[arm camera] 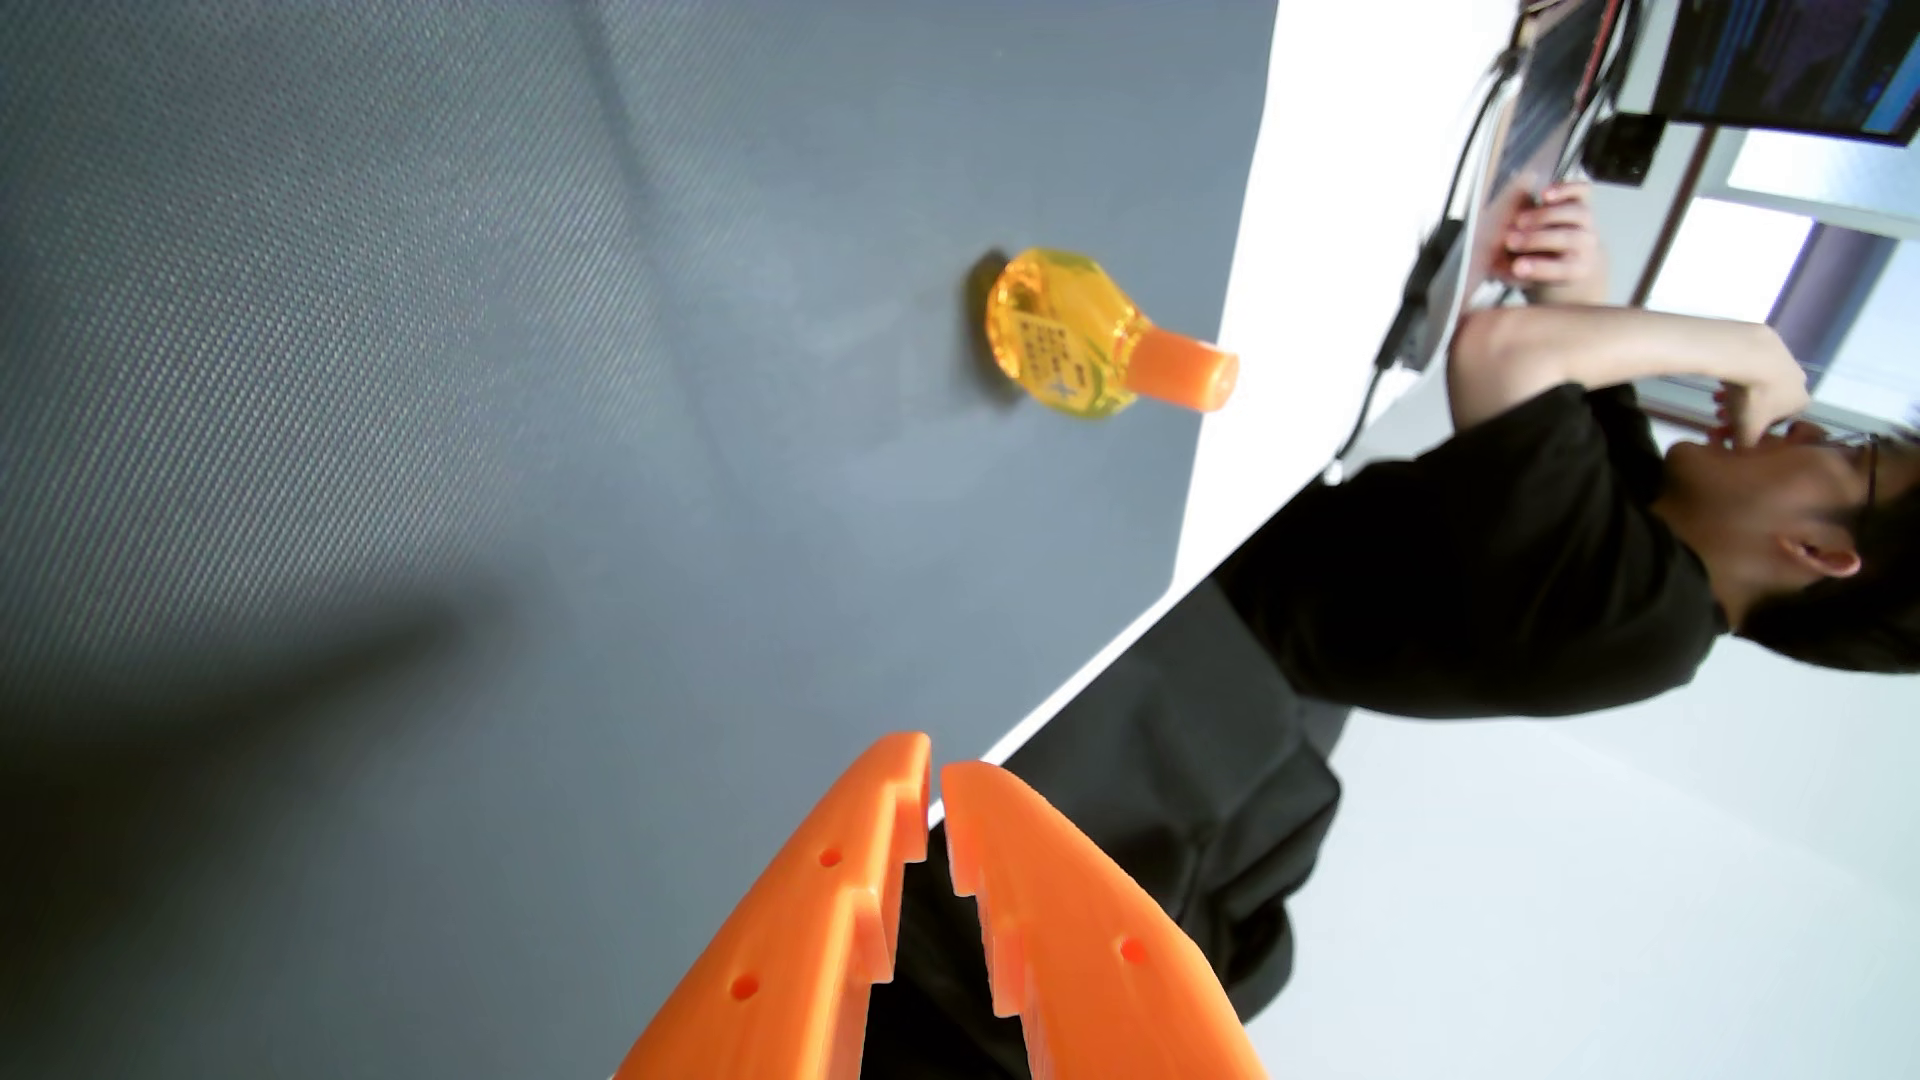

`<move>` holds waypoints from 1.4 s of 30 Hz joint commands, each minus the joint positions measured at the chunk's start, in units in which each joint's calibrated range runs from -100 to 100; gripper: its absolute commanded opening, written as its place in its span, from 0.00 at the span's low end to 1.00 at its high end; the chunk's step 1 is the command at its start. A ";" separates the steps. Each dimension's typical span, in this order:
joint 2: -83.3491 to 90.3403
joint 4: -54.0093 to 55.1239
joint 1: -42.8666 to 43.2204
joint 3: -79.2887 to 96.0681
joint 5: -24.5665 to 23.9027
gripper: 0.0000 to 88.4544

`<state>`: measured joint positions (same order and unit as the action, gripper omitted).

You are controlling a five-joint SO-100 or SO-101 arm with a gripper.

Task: Grab the eyedrops

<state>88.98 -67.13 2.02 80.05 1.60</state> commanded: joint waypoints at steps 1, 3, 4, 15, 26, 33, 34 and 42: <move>-7.24 0.36 -0.78 -6.61 1.99 0.01; -12.42 0.36 -0.53 -10.21 3.30 0.02; -15.14 0.36 -0.44 -12.19 4.03 0.03; -42.40 0.19 -0.69 -33.17 10.42 0.17; -70.08 -7.94 -2.02 -59.65 15.60 0.23; -85.96 -14.35 -3.10 -76.58 17.74 0.24; -87.66 -14.69 -3.19 -78.38 17.95 0.24; -99.55 -14.35 -2.52 -85.94 18.06 0.24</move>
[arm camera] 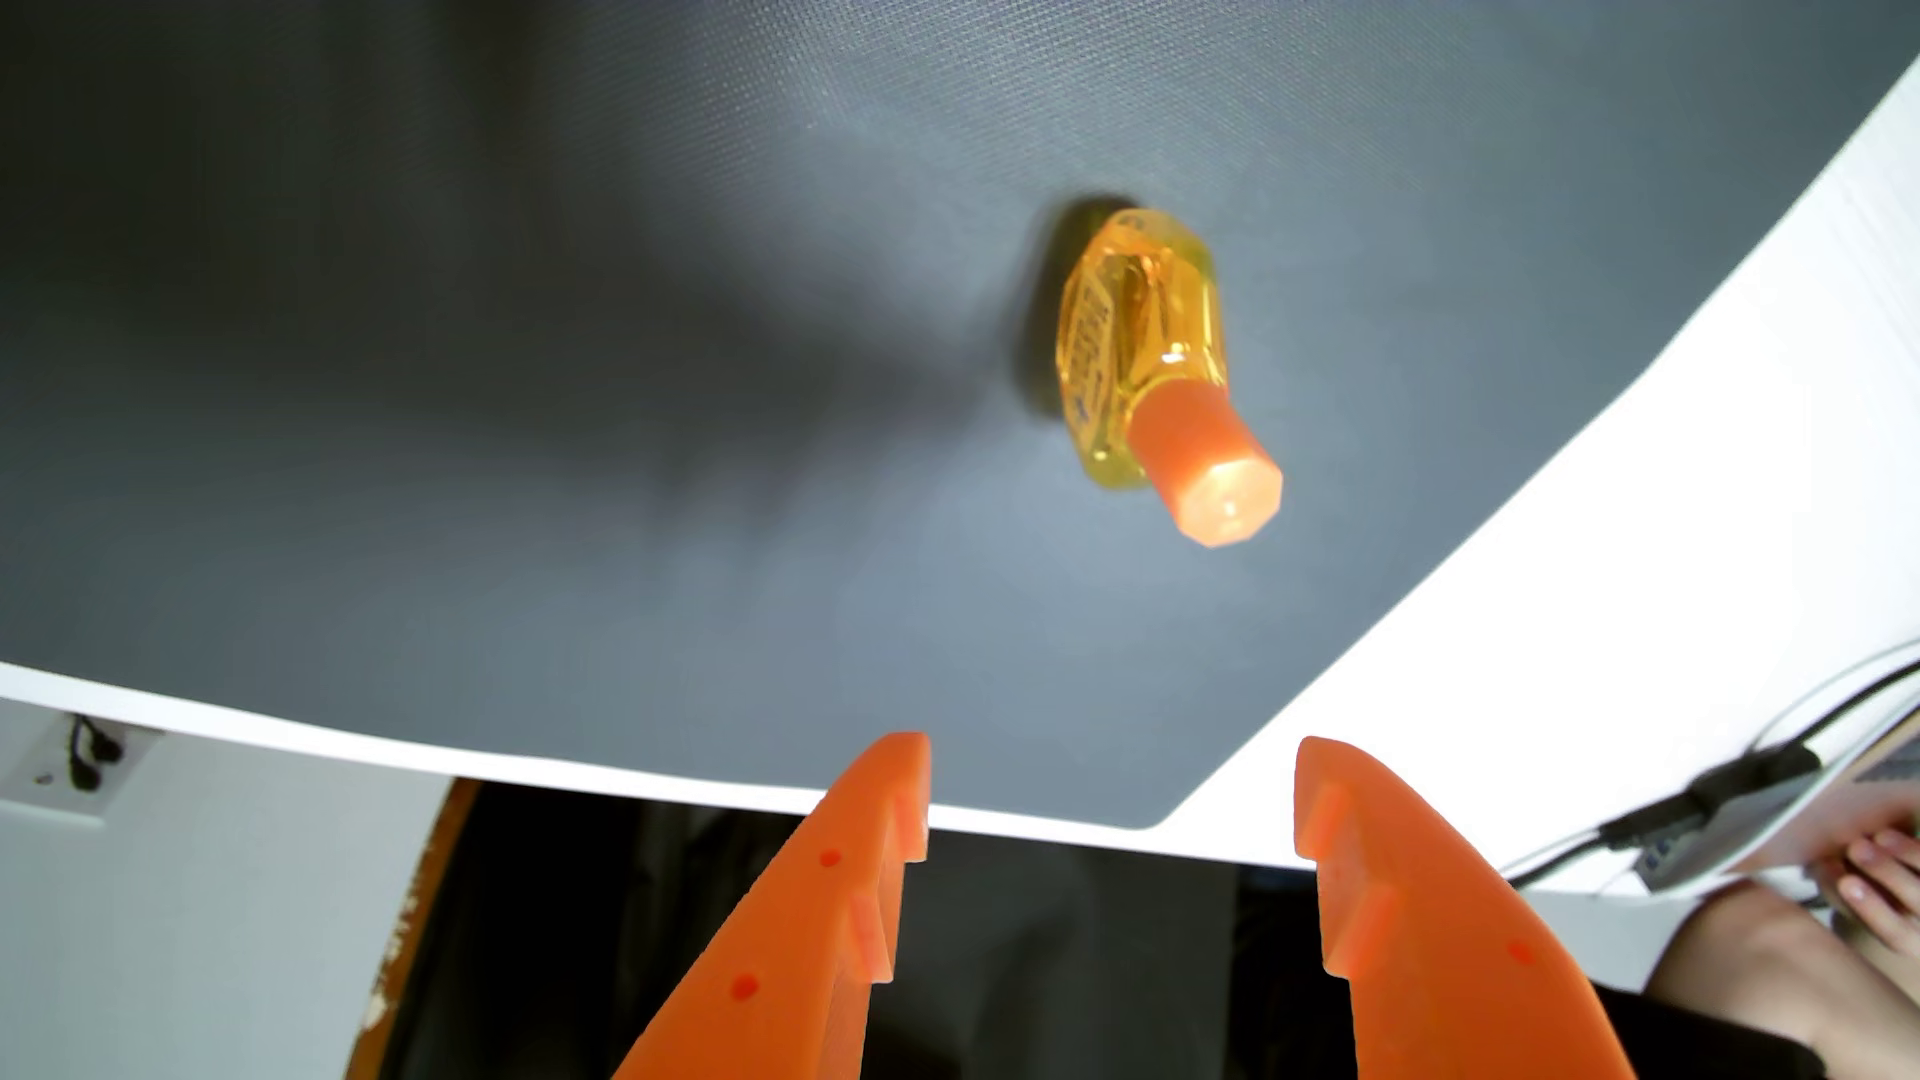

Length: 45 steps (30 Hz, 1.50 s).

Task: Grab the eyedrops

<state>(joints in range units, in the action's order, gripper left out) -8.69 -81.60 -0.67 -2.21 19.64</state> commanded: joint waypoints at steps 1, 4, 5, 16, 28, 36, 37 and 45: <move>-3.07 0.21 0.76 -4.05 0.01 0.24; -5.87 0.99 1.92 -5.67 -0.15 0.25; -6.81 0.99 2.59 -6.30 -0.25 0.26; -15.22 1.16 4.58 -11.43 -1.82 0.26; -20.06 3.76 4.83 -12.33 -2.03 0.22; -20.57 3.85 4.91 -12.33 -2.97 0.10; -20.57 3.85 4.91 -12.33 -3.03 0.09; -20.40 4.28 4.91 -12.33 -3.44 0.01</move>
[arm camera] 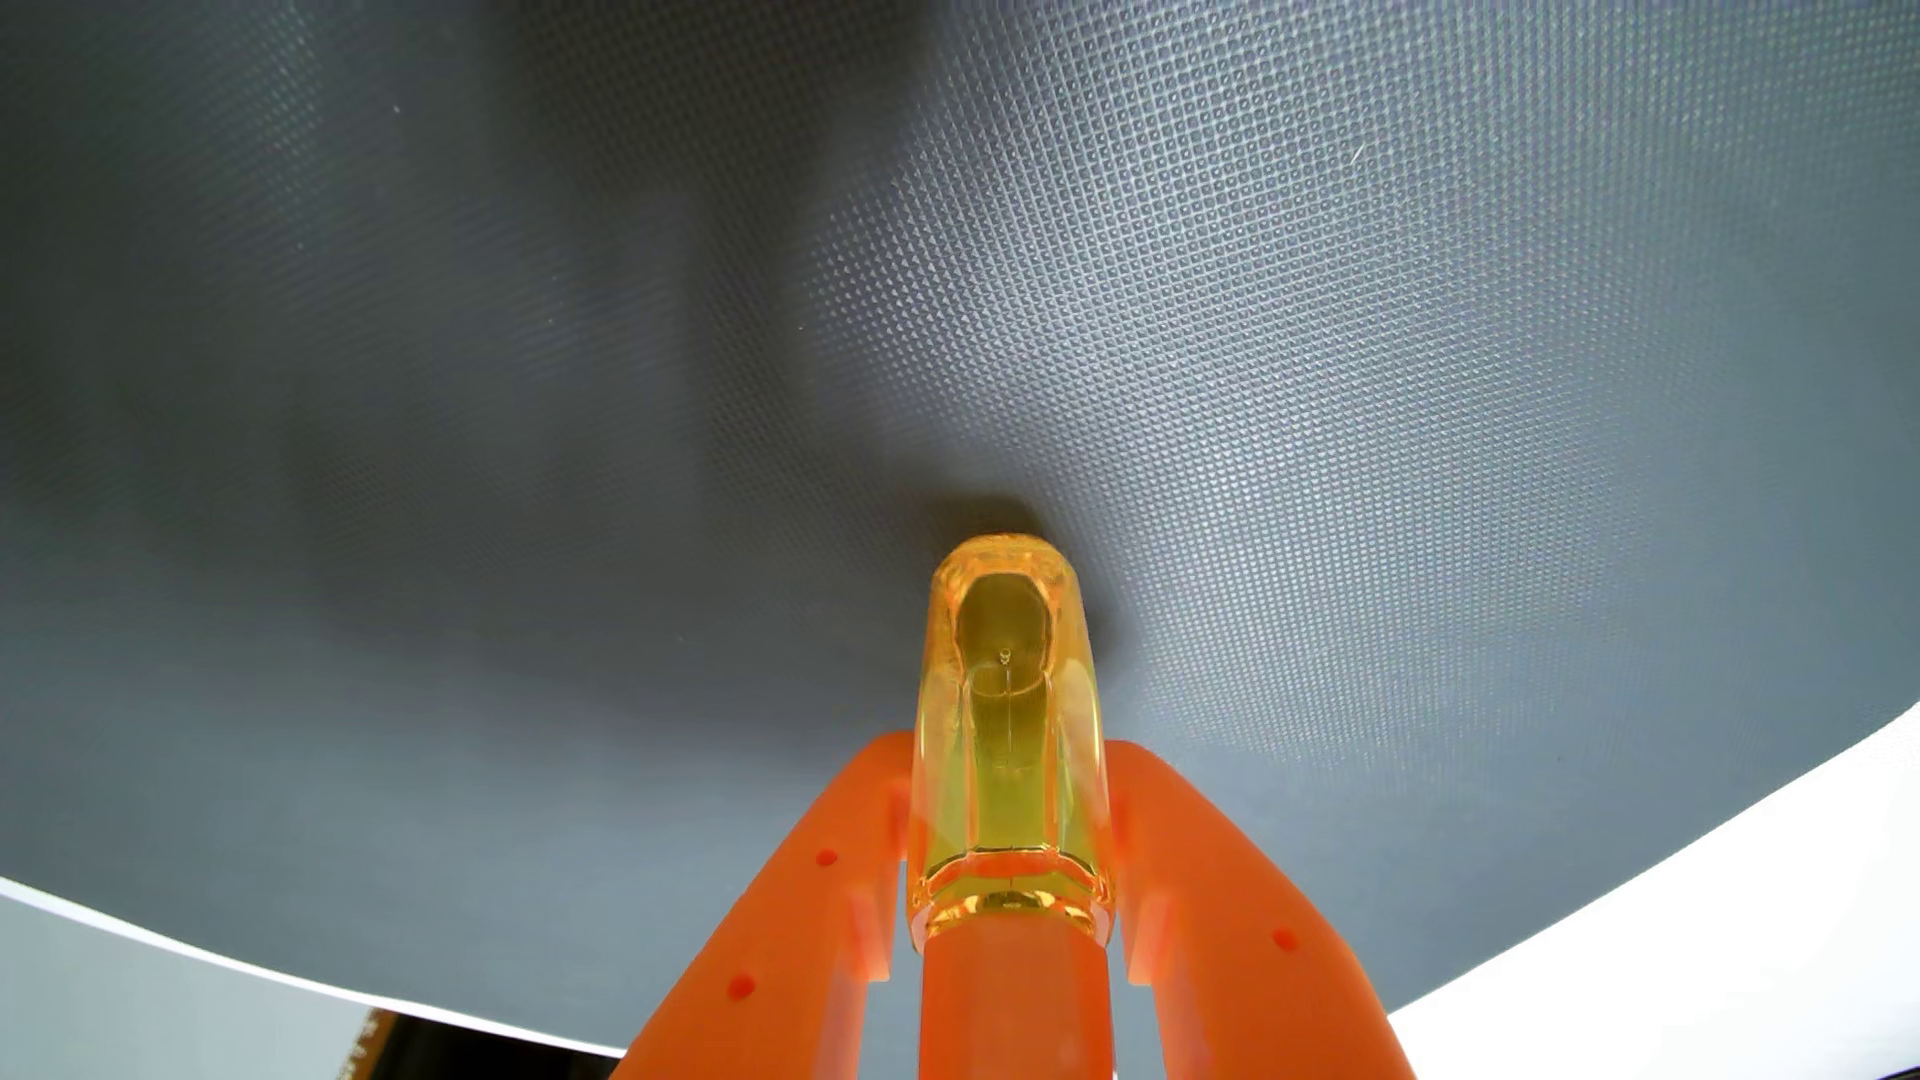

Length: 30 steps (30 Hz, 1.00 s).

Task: Grab the eyedrops

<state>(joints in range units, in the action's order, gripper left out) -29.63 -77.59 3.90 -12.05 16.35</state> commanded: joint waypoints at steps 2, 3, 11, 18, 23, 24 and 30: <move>0.97 0.09 0.09 -2.49 -0.72 0.01; 1.14 -0.25 -0.07 -2.49 -1.20 0.01; 6.15 -5.44 -0.90 -6.90 -3.18 0.01; 9.80 -9.51 -2.40 -7.80 -5.49 0.01; 12.60 -9.51 -4.23 -7.53 -9.26 0.01; 13.11 -9.51 -4.56 -7.53 -9.88 0.01; 15.83 -9.51 -6.06 -7.17 -12.19 0.01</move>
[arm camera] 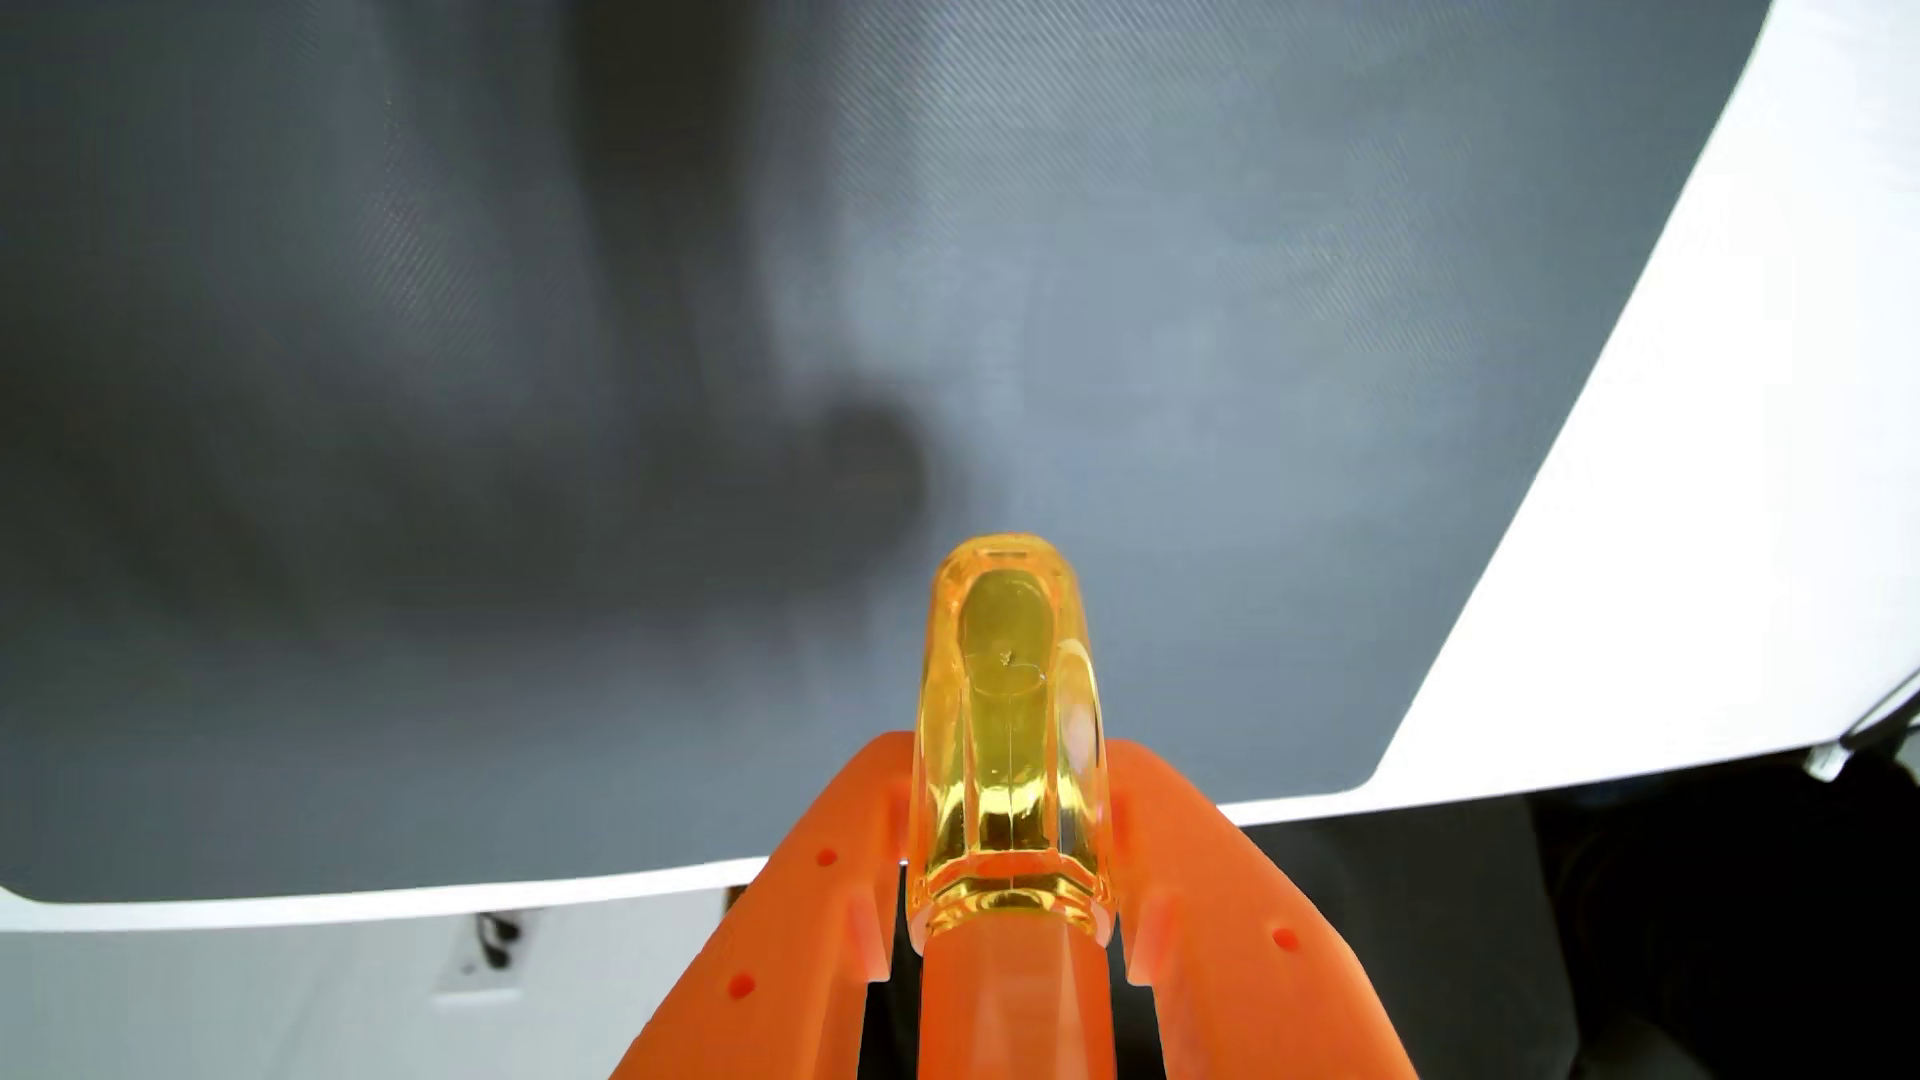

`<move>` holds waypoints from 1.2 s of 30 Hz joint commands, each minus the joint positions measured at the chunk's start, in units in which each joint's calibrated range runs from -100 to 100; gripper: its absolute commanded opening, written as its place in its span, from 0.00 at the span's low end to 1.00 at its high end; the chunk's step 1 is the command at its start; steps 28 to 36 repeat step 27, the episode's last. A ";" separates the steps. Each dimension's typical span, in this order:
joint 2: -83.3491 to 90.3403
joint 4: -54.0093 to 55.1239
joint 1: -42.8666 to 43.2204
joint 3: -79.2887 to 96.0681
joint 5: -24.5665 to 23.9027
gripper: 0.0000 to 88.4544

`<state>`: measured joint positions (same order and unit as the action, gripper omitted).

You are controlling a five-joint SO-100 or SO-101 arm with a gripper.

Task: Grab the eyedrops

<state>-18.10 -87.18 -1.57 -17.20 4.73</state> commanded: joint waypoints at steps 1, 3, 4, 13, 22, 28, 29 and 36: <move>4.73 0.08 -0.67 -1.93 -0.57 0.01; 5.32 0.17 -0.75 -1.84 -0.63 0.01; 5.49 0.17 -0.75 -1.84 -0.63 0.01; 5.06 0.60 0.66 -1.75 -0.52 0.01; 4.89 0.60 0.74 -1.84 -0.36 0.01; 5.23 0.60 0.82 -1.84 -0.31 0.01; 5.23 0.60 0.82 -1.84 -0.31 0.01; 5.23 0.60 0.82 -1.84 -0.31 0.01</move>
